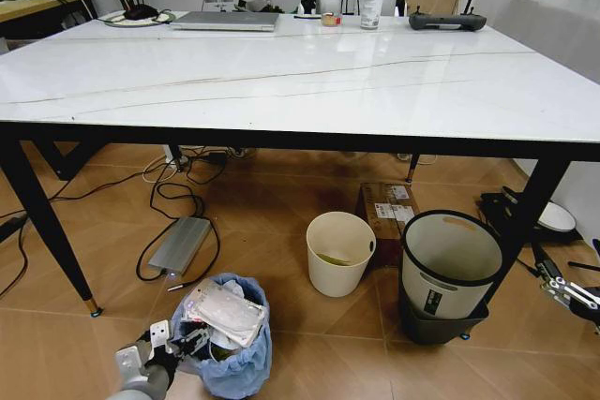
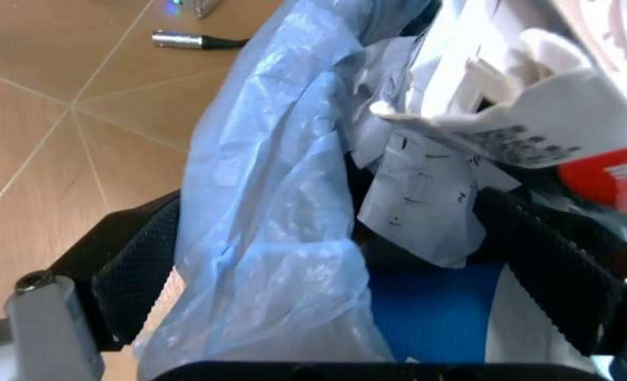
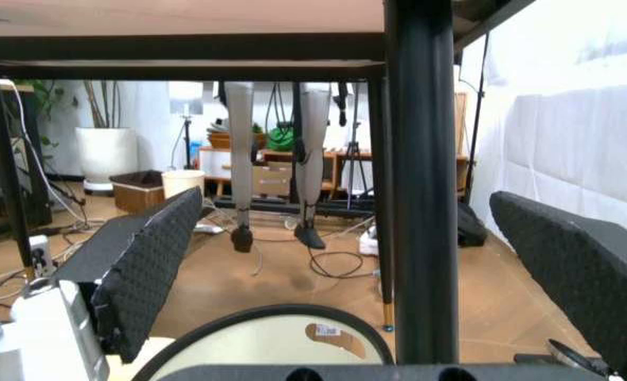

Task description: Pick up the trash bin and place the trash from the table into it.

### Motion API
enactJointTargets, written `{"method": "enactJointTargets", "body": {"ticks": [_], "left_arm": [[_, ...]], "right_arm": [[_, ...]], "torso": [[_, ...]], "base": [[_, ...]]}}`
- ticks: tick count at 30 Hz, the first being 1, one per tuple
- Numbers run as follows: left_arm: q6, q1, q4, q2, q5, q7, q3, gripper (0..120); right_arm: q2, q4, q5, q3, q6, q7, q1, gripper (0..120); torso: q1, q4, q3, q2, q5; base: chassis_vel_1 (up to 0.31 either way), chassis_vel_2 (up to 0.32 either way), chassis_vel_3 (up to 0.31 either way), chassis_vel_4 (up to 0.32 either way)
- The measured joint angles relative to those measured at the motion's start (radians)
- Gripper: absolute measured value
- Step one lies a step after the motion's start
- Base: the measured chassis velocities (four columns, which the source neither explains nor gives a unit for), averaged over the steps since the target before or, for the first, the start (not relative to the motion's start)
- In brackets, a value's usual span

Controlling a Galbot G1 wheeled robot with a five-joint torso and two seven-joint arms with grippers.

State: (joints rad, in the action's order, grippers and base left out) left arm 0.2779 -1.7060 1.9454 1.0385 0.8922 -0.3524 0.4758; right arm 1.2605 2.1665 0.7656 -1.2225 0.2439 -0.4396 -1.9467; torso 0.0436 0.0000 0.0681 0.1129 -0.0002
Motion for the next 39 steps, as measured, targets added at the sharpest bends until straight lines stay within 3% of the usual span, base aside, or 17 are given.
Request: {"method": "enactJointTargets", "body": {"ticks": [27, 39], "left_arm": [[0.000, -0.053, 0.034, -0.031, -0.017, -0.014, 0.032, 100], [0.006, -0.099, 0.099, -0.039, 0.025, -0.021, 0.029, 100]], "right_arm": [[0.000, 0.000, 0.000, 0.000, 0.000, 0.000, 0.000, 100], [0.000, 0.000, 0.000, 0.000, 0.000, 0.000, 0.000, 100]], "torso": [[0.000, 0.0000, 0.000, 0.000, 0.0002], [0.000, 0.0000, 0.000, 0.000, 0.0001]], "base": [[0.000, 0.000, 0.000, 0.000], [0.000, 0.000, 0.000, 0.000]]}}
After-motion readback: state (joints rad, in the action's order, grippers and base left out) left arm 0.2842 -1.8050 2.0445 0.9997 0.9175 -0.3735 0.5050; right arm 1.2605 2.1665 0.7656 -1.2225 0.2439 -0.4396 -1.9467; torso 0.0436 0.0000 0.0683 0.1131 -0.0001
